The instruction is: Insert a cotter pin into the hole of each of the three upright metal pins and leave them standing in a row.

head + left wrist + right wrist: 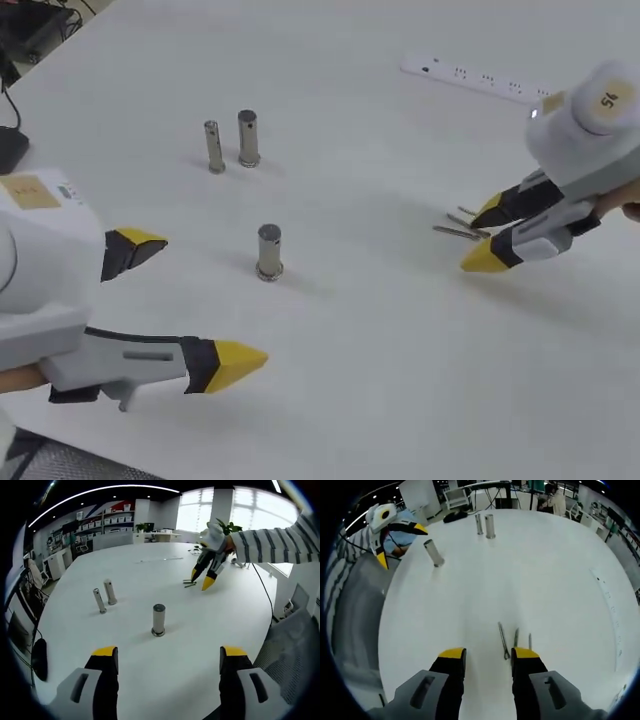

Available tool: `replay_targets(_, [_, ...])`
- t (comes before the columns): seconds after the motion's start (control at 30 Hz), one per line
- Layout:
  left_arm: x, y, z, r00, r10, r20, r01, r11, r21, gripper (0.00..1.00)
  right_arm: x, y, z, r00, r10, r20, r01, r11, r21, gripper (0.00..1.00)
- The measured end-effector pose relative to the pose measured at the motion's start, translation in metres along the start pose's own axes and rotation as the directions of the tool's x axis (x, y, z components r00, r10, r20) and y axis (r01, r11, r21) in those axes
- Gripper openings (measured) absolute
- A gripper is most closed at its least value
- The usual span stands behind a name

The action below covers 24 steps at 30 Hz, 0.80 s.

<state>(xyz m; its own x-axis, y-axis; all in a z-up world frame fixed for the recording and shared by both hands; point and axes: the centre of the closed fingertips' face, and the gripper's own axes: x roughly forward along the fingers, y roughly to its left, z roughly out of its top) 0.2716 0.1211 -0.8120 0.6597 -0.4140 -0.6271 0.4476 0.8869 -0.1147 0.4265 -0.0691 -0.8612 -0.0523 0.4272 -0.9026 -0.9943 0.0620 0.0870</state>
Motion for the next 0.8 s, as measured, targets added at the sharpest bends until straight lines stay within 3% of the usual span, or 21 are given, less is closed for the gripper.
replay_targets(0.2, [-0.001,0.001,0.010,0.9991,-0.001,0.042,0.003,0.999,-0.037,0.81,0.002,-0.003,0.004,1.0000,-0.002,0.004,0.002,1.000,0.005,0.34])
replay_targets(0.3, [-0.001,0.003,0.012,0.9991,0.002,0.042,-0.001,1.000,-0.030,0.81,0.006,-0.001,-0.003,0.9988,-0.003,-0.048,0.001,0.999,-0.033,0.31])
replay_targets(0.33, [-0.001,0.003,0.012,0.9992,0.003,0.041,-0.002,1.000,-0.028,0.81,0.006,-0.002,0.002,0.9995,-0.003,-0.033,0.000,0.998,-0.068,0.30])
replay_targets(0.63, [0.001,0.003,0.002,0.9999,0.004,0.014,-0.004,1.000,-0.008,0.78,0.006,-0.015,0.001,0.9980,-0.056,-0.029,0.055,0.998,-0.029,0.17])
replay_targets(0.8, [0.002,-0.001,0.000,0.9999,0.003,0.010,-0.003,1.000,0.006,0.76,0.007,-0.016,0.001,0.9956,-0.071,-0.061,0.066,0.994,-0.082,0.14])
